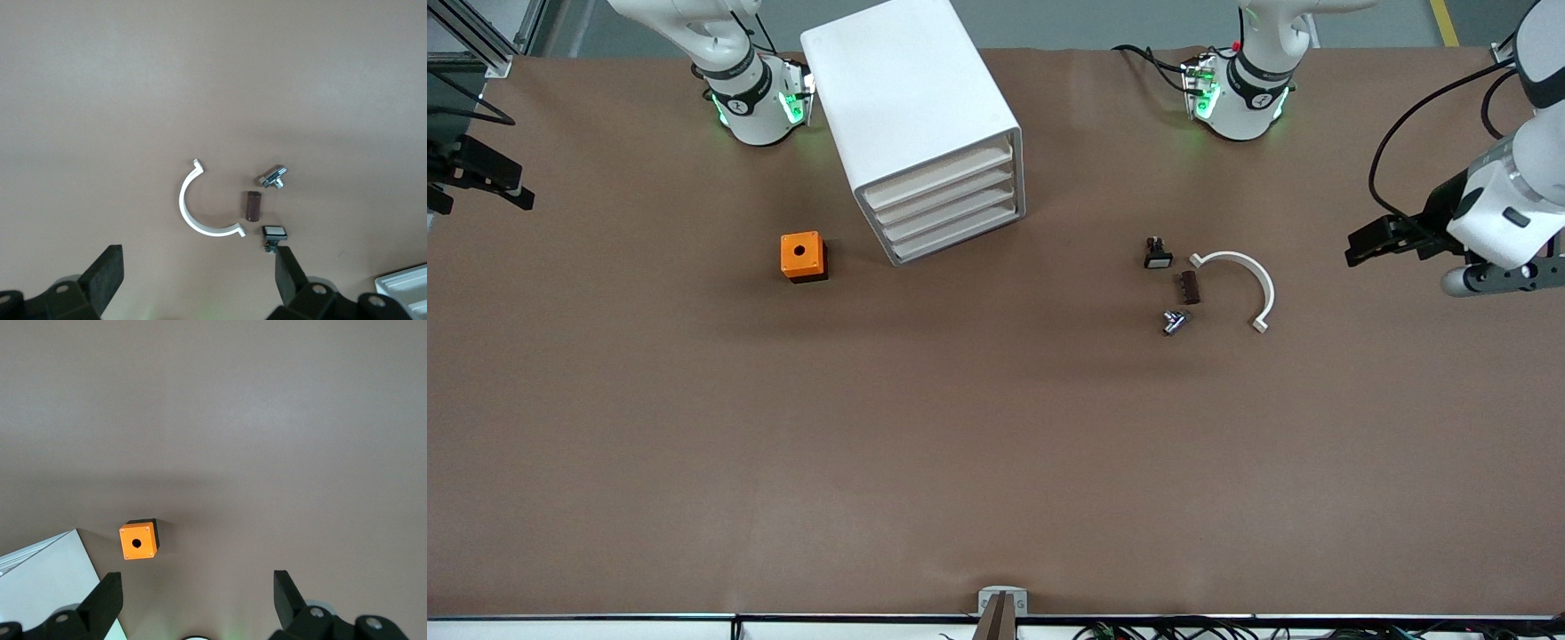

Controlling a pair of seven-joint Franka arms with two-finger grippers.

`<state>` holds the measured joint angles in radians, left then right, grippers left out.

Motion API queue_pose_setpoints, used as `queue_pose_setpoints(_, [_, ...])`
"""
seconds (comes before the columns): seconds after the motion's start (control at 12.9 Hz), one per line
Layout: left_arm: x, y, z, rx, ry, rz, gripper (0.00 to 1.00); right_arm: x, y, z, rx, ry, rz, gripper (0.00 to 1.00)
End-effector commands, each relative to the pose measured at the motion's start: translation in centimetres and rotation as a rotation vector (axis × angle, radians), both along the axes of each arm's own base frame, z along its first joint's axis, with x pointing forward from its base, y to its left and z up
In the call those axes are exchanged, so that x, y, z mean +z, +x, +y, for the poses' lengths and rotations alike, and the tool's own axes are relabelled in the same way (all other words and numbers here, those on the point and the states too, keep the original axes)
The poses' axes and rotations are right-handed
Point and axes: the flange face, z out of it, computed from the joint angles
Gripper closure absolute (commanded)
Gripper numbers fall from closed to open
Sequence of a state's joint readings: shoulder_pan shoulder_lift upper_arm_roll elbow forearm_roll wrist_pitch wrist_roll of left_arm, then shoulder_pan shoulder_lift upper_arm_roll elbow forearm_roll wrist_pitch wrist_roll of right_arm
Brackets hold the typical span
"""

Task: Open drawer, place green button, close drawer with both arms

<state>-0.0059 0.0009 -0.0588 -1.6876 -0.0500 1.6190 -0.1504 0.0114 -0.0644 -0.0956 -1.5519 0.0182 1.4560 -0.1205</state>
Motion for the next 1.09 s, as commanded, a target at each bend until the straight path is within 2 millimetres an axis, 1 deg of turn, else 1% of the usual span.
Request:
queue_pose_setpoints(0.0, [1.4, -1.8, 0.9, -0.010, 0.019, -0.038, 0.00, -0.3, -2.2, -0.1, 0.007, 0.007, -0.043, 0.00])
queue_pose_setpoints(0.16, [3.2, -2.3, 0.9, -0.010, 0.019, -0.070, 0.00, -0.5, -2.5, -0.1, 0.007, 0.007, -0.043, 0.00])
queue_pose_setpoints(0.39, [4.7, -2.8, 0.8, -0.008, 0.019, -0.082, 0.00, -0.5, -2.6, -0.3, 0.007, -0.001, -0.044, 0.00])
queue_pose_setpoints(0.47, [5.7, -3.1, 1.0, -0.010, 0.019, -0.088, 0.00, -0.4, -2.6, -0.3, 0.008, -0.010, -0.045, 0.00])
queue_pose_setpoints(0.62, [6.9, -3.4, 1.1, -0.009, 0.017, -0.082, 0.00, -0.4, -2.6, -0.3, 0.010, -0.022, -0.044, 0.00])
queue_pose_setpoints(0.85, [6.8, -3.1, 1.0, -0.011, 0.017, -0.079, 0.00, -0.4, -2.6, -0.6, 0.005, -0.022, -0.042, 0.00])
queue_pose_setpoints(1.01, [7.2, -3.1, 0.9, -0.011, 0.017, -0.088, 0.00, -0.4, -2.6, -0.5, 0.007, -0.021, -0.041, 0.00])
